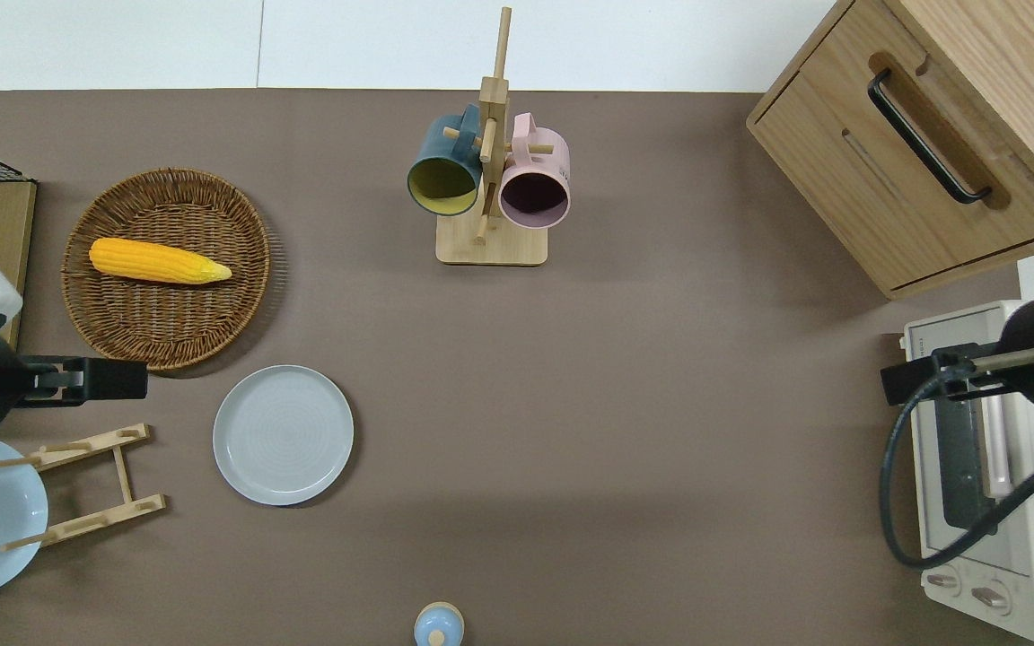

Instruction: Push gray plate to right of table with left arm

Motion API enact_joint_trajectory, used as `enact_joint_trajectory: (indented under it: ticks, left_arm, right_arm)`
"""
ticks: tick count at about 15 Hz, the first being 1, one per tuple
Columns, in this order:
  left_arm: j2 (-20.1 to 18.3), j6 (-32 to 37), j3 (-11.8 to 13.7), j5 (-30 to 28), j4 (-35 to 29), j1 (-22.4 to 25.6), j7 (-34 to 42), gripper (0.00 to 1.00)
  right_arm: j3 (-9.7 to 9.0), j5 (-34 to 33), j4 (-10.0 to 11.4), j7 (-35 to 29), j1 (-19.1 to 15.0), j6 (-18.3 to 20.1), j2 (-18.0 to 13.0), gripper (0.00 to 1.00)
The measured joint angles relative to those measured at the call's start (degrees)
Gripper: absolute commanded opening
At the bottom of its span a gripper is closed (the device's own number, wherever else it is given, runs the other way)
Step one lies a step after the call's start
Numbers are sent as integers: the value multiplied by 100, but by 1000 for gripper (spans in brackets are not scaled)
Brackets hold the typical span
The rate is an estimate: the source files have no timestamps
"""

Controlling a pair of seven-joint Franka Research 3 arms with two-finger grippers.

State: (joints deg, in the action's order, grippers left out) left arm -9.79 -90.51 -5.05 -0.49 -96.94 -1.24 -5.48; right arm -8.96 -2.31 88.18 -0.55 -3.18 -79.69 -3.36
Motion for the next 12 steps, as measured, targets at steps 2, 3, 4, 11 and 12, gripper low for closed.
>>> enact_joint_trajectory:
  ticks: [2, 3, 4, 11, 12]
  left_arm:
    - [-5, 12, 15, -31, 0, 1, -85, 995]
    - [-11, 31, 26, -78, 0, 4, -117, 995]
    - [-19, 55, 40, -121, 0, 5, -134, 995]
    - [-40, 176, 69, -163, -78, 6, -170, 995]
    - [-39, 180, 69, -164, -99, 6, -177, 995]
  right_arm:
    - [0, 0, 0, 0, 0, 0, 0, 996]
    - [0, 0, 0, 0, 0, 0, 0, 996]
    - [0, 0, 0, 0, 0, 0, 0, 996]
    - [0, 0, 0, 0, 0, 0, 0, 996]
    - [0, 0, 0, 0, 0, 0, 0, 996]
